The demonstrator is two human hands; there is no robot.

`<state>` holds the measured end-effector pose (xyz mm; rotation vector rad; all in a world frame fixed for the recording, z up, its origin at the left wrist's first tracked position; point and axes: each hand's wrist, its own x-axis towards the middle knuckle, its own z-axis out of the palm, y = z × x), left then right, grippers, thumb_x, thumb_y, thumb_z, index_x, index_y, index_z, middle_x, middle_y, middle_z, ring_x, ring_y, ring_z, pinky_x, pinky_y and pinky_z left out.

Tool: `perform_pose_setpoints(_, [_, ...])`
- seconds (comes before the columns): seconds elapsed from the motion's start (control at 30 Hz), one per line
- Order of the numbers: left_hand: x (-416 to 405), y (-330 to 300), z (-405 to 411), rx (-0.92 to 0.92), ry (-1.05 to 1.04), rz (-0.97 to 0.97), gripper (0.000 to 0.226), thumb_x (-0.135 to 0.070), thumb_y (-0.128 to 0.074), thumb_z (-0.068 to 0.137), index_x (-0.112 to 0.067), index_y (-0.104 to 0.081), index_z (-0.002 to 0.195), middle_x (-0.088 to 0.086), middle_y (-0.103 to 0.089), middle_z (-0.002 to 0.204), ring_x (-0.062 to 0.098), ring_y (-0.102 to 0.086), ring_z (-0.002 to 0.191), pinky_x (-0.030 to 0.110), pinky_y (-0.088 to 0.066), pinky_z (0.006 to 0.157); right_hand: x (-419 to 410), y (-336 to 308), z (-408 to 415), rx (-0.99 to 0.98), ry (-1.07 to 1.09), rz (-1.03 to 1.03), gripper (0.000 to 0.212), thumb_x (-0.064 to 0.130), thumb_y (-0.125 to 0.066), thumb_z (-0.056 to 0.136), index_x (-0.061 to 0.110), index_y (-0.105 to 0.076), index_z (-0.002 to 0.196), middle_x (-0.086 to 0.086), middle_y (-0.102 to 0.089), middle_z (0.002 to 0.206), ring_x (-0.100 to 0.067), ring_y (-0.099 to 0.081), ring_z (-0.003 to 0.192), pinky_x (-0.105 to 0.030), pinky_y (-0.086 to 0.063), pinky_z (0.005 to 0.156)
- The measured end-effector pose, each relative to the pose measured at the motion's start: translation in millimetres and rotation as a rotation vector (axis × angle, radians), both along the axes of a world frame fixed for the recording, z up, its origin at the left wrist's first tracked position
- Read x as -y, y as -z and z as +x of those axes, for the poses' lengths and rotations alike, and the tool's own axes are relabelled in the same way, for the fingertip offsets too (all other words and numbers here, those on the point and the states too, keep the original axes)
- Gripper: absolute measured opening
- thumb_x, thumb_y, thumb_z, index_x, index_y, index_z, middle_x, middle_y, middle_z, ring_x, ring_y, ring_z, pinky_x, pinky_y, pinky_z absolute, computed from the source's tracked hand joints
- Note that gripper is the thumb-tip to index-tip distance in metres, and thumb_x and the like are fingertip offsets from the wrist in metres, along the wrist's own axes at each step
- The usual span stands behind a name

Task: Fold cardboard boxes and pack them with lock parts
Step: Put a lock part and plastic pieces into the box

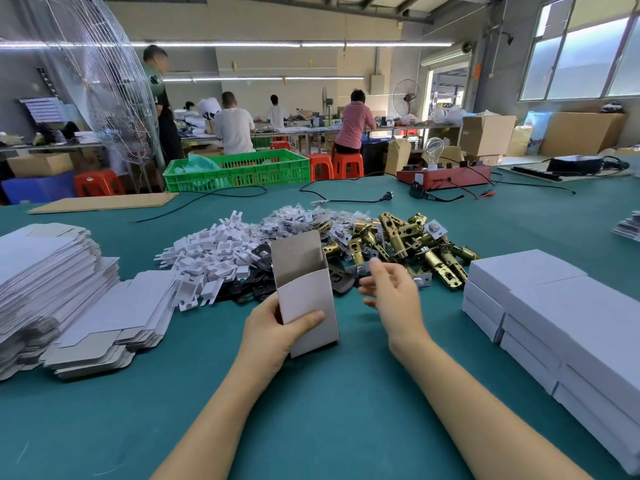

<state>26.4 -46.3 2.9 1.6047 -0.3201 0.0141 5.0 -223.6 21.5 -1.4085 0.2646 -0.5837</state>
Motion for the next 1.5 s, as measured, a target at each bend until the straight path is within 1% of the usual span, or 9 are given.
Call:
perform_pose_setpoints(0.2, [2, -1, 3, -0.076, 0.075, -0.059, 0.044, -0.016, -0.088, 0.069, -0.028, -0.067, 0.106, -0.014, -0.075, 0.097, 0.006, -0.070, 0.090, 0.015, -0.053, 0.067, 43, -25, 19, -0.129, 0.224, 0.115, 0.012, 0.002, -0.050, 0.090, 0.012, -0.051, 0.084, -0.008, -0.058, 0.081, -0.016, -0.053, 0.069, -0.026, -0.042, 0.060])
perform_pose_setpoints(0.47, [1, 2, 5, -0.078, 0.098, -0.092, 0.045, -0.009, -0.082, 0.076, -0.024, -0.064, 0.114, -0.007, -0.074, 0.104, 0.009, -0.070, 0.095, 0.021, -0.057, 0.076, 40, -21, 74, -0.334, 0.177, -0.782, 0.030, 0.030, -0.060, 0.092, 0.010, -0.048, 0.112, -0.002, -0.058, 0.088, -0.022, -0.054, 0.082, -0.034, -0.045, 0.072])
perform_pose_setpoints(0.6, [1, 3, 7, -0.081, 0.092, -0.097, 0.044, -0.011, -0.082, 0.076, -0.026, -0.064, 0.113, -0.007, -0.074, 0.104, 0.009, -0.070, 0.094, 0.023, -0.057, 0.079, 36, -15, 94, -0.511, -0.020, -1.066, 0.043, 0.038, -0.042, 0.100, 0.020, -0.037, 0.139, -0.015, -0.063, 0.114, -0.033, -0.059, 0.096, -0.039, -0.048, 0.082])
perform_pose_setpoints(0.7, [0, 3, 8, -0.076, 0.101, -0.090, 0.043, -0.011, -0.082, 0.077, -0.027, -0.063, 0.112, -0.008, -0.074, 0.104, 0.009, -0.069, 0.095, 0.024, -0.057, 0.080, 33, -6, 97, -0.553, -0.064, -1.197, 0.035, 0.036, -0.035, 0.101, 0.027, -0.052, 0.130, -0.011, -0.063, 0.121, -0.036, -0.054, 0.110, -0.041, -0.046, 0.091])
perform_pose_setpoints(1.03, [-1, 3, 10, -0.079, 0.109, -0.072, 0.042, -0.015, -0.081, 0.077, -0.030, -0.063, 0.112, -0.013, -0.073, 0.103, 0.002, -0.068, 0.092, 0.013, -0.053, 0.070, 38, -5, 62, -0.342, 0.100, -0.982, 0.009, 0.025, -0.061, 0.087, 0.031, -0.067, 0.084, 0.010, -0.063, 0.074, -0.019, -0.063, 0.081, -0.028, -0.047, 0.064])
perform_pose_setpoints(1.2, [0, 2, 8, -0.080, 0.099, -0.058, 0.043, -0.015, -0.082, 0.077, -0.031, -0.063, 0.112, -0.013, -0.073, 0.103, 0.002, -0.068, 0.093, 0.017, -0.052, 0.073, 30, -6, 36, -0.231, -0.015, -1.091, 0.040, 0.016, -0.063, 0.083, 0.025, -0.051, 0.120, 0.010, -0.059, 0.077, -0.018, -0.058, 0.071, -0.030, -0.045, 0.062])
perform_pose_setpoints(1.3, [-1, 3, 10, -0.078, 0.096, -0.040, 0.043, -0.016, -0.082, 0.077, -0.031, -0.063, 0.111, -0.013, -0.073, 0.102, 0.003, -0.068, 0.093, 0.018, -0.052, 0.073, 21, -12, 22, -0.219, 0.062, -0.784, 0.042, 0.017, -0.067, 0.083, 0.022, -0.052, 0.122, 0.006, -0.062, 0.076, -0.012, -0.061, 0.070, -0.026, -0.044, 0.058])
perform_pose_setpoints(1.43, [-1, 3, 9, -0.078, 0.106, -0.019, 0.040, -0.018, -0.082, 0.076, -0.031, -0.063, 0.109, -0.016, -0.074, 0.098, 0.003, -0.069, 0.090, 0.015, -0.053, 0.067, 26, -28, 6, -0.265, -0.125, 0.409, 0.032, 0.013, -0.071, 0.081, 0.005, -0.062, 0.111, -0.005, -0.065, 0.086, -0.012, -0.061, 0.068, -0.021, -0.045, 0.057])
perform_pose_setpoints(1.5, [-1, 3, 8, -0.078, 0.093, -0.007, 0.040, -0.020, -0.083, 0.075, -0.030, -0.063, 0.109, -0.015, -0.074, 0.097, 0.003, -0.069, 0.089, 0.014, -0.052, 0.066, 30, -34, -1, -0.252, -0.238, 0.732, 0.030, 0.020, -0.071, 0.081, 0.007, -0.064, 0.106, -0.006, -0.064, 0.092, -0.016, -0.059, 0.076, -0.025, -0.043, 0.063])
